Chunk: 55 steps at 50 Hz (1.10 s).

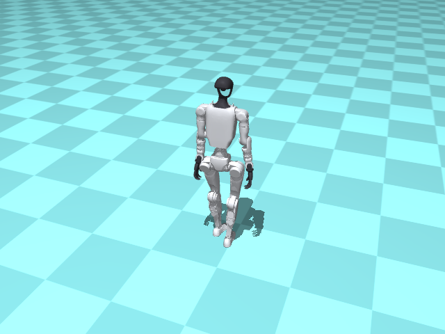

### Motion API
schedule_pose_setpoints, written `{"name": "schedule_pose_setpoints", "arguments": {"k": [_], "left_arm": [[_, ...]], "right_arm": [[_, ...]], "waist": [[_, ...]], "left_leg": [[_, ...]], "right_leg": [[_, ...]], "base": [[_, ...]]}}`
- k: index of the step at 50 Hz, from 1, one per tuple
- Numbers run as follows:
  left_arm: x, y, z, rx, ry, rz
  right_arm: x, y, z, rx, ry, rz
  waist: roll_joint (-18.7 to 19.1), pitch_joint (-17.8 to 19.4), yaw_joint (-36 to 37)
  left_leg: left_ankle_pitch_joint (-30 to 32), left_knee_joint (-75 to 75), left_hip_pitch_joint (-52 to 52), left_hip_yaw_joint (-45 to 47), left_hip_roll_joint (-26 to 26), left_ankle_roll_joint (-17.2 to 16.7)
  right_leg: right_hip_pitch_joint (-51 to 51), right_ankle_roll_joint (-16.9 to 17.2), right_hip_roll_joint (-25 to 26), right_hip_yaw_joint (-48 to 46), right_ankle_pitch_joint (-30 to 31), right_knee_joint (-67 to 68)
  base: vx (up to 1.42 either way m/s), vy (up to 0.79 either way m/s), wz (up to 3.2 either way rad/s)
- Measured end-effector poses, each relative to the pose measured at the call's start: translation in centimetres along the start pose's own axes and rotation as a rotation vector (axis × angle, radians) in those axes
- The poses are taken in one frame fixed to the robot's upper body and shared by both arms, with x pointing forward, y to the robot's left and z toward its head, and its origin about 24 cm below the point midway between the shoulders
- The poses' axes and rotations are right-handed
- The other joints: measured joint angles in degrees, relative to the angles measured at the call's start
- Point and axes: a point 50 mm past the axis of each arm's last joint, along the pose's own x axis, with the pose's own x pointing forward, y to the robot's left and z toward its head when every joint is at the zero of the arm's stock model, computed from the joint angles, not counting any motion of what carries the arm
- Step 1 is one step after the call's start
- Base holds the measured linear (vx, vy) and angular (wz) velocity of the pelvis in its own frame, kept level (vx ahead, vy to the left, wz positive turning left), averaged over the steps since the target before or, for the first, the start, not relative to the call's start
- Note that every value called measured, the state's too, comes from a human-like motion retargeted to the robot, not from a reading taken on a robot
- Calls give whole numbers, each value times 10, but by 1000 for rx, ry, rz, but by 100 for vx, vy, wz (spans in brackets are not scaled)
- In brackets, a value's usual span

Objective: Upper body actions

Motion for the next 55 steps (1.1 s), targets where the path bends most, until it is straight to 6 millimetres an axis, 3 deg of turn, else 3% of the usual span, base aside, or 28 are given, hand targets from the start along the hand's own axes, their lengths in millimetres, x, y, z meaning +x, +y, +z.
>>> {"name": "schedule_pose_setpoints", "arguments": {"k": [4, 6, 10, 12, 18, 23, 25, 30, 32, 35, 39, 42, 45, 48, 55], "left_arm": [[-4, -9, 21, -14, -68, -22], [-6, -15, 25, -33, -89, -51], [-8, -25, 29, -64, -146, -58], [-9, -26, 31, -65, -177, -33], [-5, -18, 18, -15, -149, 19], [-1, -6, 1, -38, -73, 55], [0, -3, -3, -65, -43, 65], [1, -1, -15, -105, 20, 66], [1, -4, -27, -123, 52, 55], [1, -8, -41, -157, 97, 38], [2, -9, -48, -161, 119, 28], [1, -9, -49, -148, 151, 18], [1, -8, -35, -159, 117, 0], [1, -7, -18, -176, 55, -28], [-2, 0, 14, -174, -52, -21]], "right_arm": [[0, -13, -3, 50, -9, -22], [0, -20, -8, 53, 10, -48], [0, -27, -24, 78, 69, -109], [0, -28, -30, 108, 87, -106], [2, -20, -40, 154, 118, -72], [2, -11, -34, 140, 101, -56], [2, -8, -26, 133, 71, -41], [1, -6, -8, 134, -17, -31], [1, -7, -5, 112, -22, -35], [-1, -8, 6, 80, -41, -39], [-5, -8, 26, 32, -138, -22], [-5, -7, 27, -1, -147, -42], [-4, -6, 25, 32, -143, -72], [-3, -2, 20, 28, -109, -57], [0, 6, 6, 16, -60, -47]], "waist": [[5, 16, 31], [4, 18, 39], [5, 9, 28], [8, 6, 17], [11, -25, 15], [-1, -66, 0], [-6, -74, -12], [-5, -85, 23], [-8, -91, 41], [-9, -92, 64], [23, -78, 28], [51, -70, -14], [48, -45, -32], [38, -38, -42], [6, -28, -75]], "left_leg": [[-13, -6, -28, 43, 14, 31], [-38, -9, -37, 157, 43, 50], [-83, -4, -30, 432, 104, 45], [-96, 0, -16, 507, 119, 49], [-122, 5, 11, 587, 144, 72], [-152, 2, 57, 748, 146, 87], [-154, 10, 69, 769, 137, 92], [-161, -8, 77, 663, 105, 65], [-157, -32, 72, 643, 81, 84], [-157, -39, 62, 610, 77, 90], [-164, -36, 72, 567, 102, 99], [-164, -22, 67, 495, 133, 104], [-160, -17, 71, 438, 132, 110], [-153, -19, 63, 396, 128, 113], [-142, -11, 44, 293, 100, 112]], "right_leg": [[-1, 15, -40, -105, -7, -15], [1, 18, -57, -151, -11, -22], [9, 33, -101, -281, -16, -48], [21, 45, -122, -357, -19, -60], [56, 77, -148, -552, -27, -96], [69, 104, -156, -692, -30, -119], [76, 113, -157, -733, -29, -127], [99, 132, -131, -788, -32, -134], [110, 140, -131, -802, -30, -129], [125, 139, -136, -808, -24, -111], [148, 73, -145, -746, 12, -29], [135, 18, -160, -651, 25, 75], [67, 34, -172, -464, 18, 189], [0, 49, -129, -312, 2, 224], [-48, 71, -106, -190, -22, 97]], "base": [[-56, -2, 251], [-47, 1, 260], [-45, 1, 308], [-46, -1, 341], [-34, -1, 288], [-28, 7, 276], [-23, 11, 279], [-12, 15, 155], [2, 22, 42], [0, 21, 12], [-1, 21, 137], [4, 15, 201], [-5, 7, 163], [-4, -2, 131], [4, 1, 137]]}}
